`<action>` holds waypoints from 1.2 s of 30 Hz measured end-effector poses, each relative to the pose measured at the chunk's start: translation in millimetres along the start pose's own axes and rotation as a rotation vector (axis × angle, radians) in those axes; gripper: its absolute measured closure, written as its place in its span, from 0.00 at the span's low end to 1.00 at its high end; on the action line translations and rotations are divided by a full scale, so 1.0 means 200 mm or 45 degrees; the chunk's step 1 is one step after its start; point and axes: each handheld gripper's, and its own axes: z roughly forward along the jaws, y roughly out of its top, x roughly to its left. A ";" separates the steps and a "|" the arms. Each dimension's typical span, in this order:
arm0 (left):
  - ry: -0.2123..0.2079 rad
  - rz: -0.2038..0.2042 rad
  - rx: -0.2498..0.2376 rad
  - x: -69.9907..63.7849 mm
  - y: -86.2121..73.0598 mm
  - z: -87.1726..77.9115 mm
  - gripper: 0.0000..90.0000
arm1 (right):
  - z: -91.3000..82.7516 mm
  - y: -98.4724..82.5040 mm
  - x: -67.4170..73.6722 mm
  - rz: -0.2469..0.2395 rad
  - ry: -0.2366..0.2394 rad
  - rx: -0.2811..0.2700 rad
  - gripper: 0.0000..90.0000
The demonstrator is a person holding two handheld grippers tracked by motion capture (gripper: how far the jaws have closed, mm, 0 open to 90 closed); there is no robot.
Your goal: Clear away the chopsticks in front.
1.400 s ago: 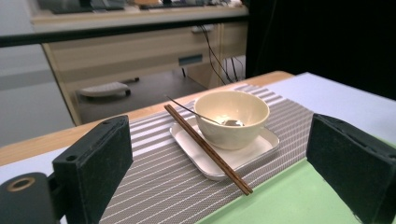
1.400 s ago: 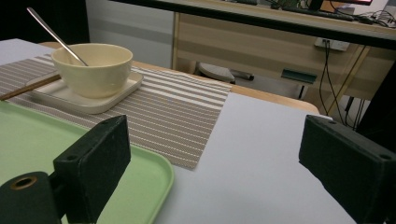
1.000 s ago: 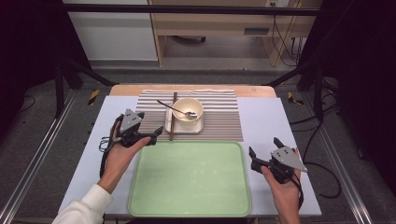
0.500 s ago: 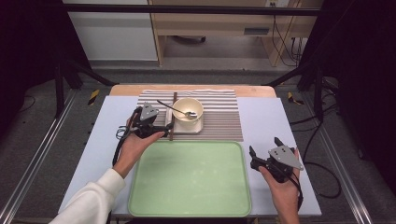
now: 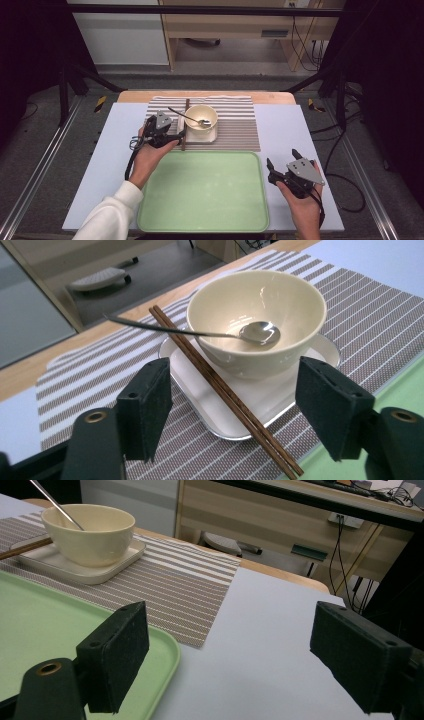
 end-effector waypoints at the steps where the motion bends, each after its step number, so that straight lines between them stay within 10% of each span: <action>1: -0.008 -0.010 0.012 0.00 0.00 0.01 0.36 | 0.00 0.00 0.00 -0.001 0.005 0.003 0.18; 36: 0.066 -0.160 0.061 0.03 -0.02 0.17 0.53 | 0.01 0.00 0.02 -0.004 0.015 0.028 0.17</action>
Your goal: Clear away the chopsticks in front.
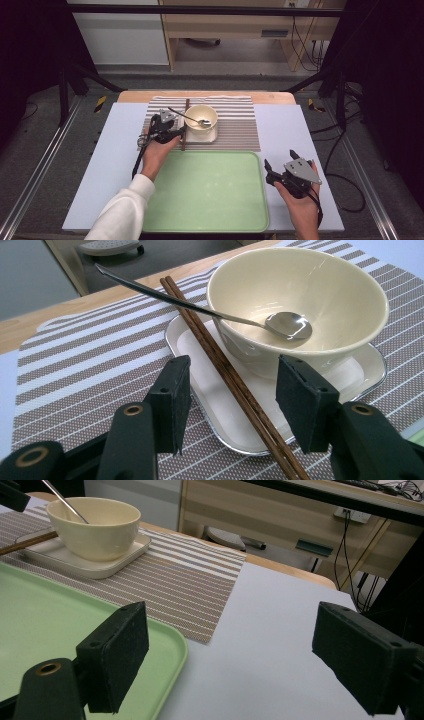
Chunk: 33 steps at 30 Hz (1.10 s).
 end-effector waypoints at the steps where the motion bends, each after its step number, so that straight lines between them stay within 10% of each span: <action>1: 0.004 0.005 0.006 0.00 0.00 0.00 0.54 | 0.00 0.00 0.00 -0.001 0.000 0.000 0.17; 33: 0.065 -0.135 0.141 -0.04 -0.02 0.08 0.72 | 0.00 0.00 0.00 0.014 0.006 0.023 0.21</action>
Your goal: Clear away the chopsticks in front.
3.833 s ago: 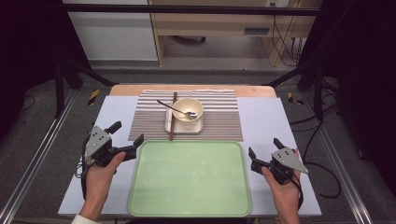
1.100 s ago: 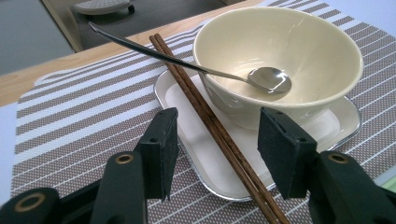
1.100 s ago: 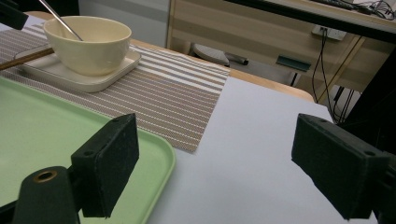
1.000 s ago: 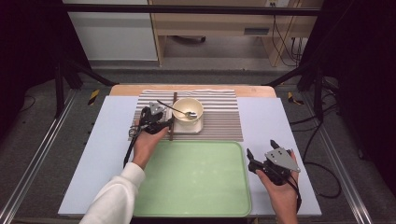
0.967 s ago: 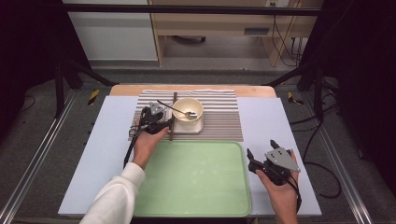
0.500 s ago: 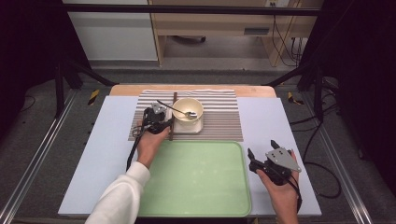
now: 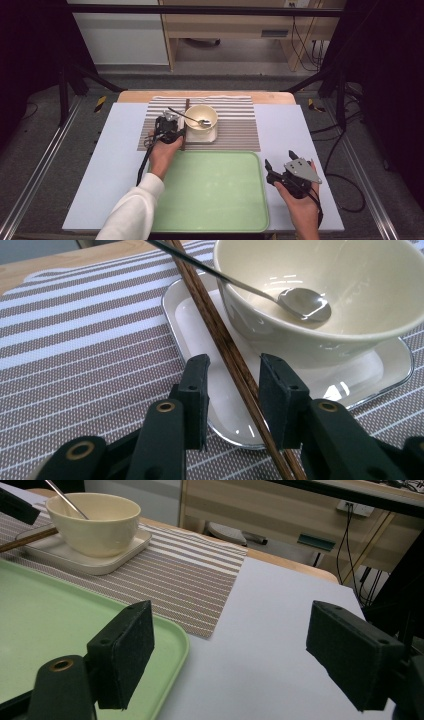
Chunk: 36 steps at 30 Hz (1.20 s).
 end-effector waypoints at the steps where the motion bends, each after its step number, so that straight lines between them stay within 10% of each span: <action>1: -0.008 -0.010 0.003 0.00 0.00 0.00 0.73 | 0.00 0.00 0.00 0.001 0.002 0.002 0.21; 36: 0.020 -0.075 0.032 -0.03 -0.03 0.07 0.80 | 0.00 0.01 0.02 -0.012 0.023 0.027 0.23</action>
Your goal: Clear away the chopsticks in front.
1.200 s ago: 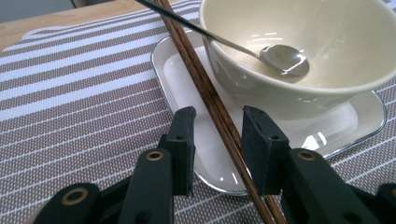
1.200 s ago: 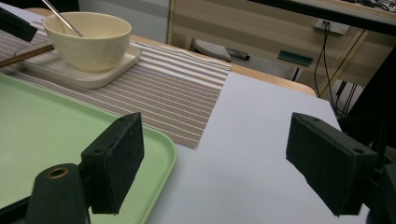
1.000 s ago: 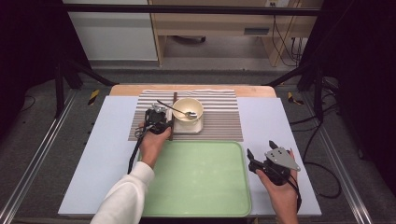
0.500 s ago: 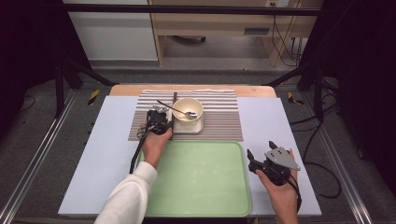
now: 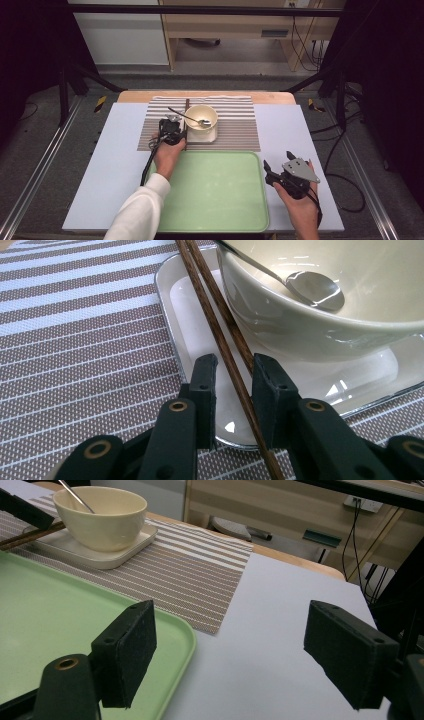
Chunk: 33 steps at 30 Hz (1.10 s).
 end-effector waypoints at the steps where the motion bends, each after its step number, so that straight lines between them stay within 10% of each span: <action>1: 0.000 0.000 0.000 0.00 0.00 0.00 0.80 | 0.00 0.00 0.00 -0.001 0.002 0.002 0.24; 33: 0.046 -0.068 0.044 -0.02 -0.01 0.05 0.86 | 0.00 0.00 0.00 0.005 0.024 0.005 0.25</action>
